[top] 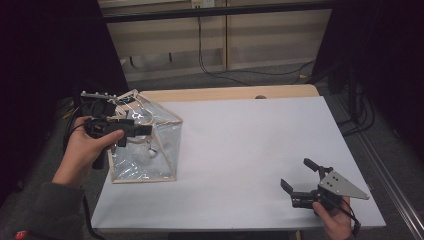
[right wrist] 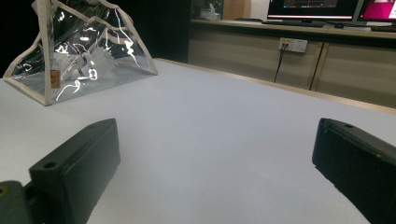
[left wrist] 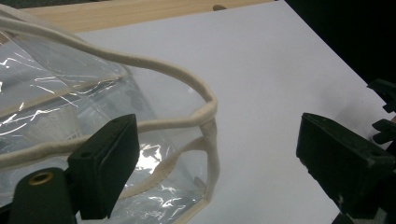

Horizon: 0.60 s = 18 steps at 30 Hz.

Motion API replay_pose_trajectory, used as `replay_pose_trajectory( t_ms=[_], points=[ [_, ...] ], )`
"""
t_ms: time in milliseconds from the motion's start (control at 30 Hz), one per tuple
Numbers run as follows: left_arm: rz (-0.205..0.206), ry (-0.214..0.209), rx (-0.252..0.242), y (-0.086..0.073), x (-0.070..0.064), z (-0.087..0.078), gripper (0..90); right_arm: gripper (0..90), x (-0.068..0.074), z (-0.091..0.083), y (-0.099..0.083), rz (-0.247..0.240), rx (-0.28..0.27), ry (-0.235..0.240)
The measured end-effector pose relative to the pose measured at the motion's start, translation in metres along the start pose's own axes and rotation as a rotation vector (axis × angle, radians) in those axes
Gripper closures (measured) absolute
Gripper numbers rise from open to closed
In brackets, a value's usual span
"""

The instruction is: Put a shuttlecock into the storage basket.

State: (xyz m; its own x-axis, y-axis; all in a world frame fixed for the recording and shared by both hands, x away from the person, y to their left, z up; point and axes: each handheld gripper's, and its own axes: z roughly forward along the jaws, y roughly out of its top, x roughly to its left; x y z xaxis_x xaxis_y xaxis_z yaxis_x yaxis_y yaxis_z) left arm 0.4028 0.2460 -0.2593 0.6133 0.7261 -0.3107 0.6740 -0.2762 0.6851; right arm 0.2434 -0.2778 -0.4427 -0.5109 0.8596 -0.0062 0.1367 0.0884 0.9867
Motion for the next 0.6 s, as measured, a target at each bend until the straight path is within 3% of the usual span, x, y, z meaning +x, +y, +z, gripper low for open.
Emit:
replay_pose_trajectory(
  t_ms=[133, 600],
  points=[
    [-0.01, -0.007, -0.013, -0.004, 0.0, -0.001, 13.3, 1.0, 0.0, 0.0, 0.0, -0.001, 0.0, 0.0],
    [0.016, -0.046, -0.017, -0.021, -0.003, 0.003, 11.8, 1.0, 0.0, 0.0, 0.0, -0.005, -0.001, -0.001]
  ],
)
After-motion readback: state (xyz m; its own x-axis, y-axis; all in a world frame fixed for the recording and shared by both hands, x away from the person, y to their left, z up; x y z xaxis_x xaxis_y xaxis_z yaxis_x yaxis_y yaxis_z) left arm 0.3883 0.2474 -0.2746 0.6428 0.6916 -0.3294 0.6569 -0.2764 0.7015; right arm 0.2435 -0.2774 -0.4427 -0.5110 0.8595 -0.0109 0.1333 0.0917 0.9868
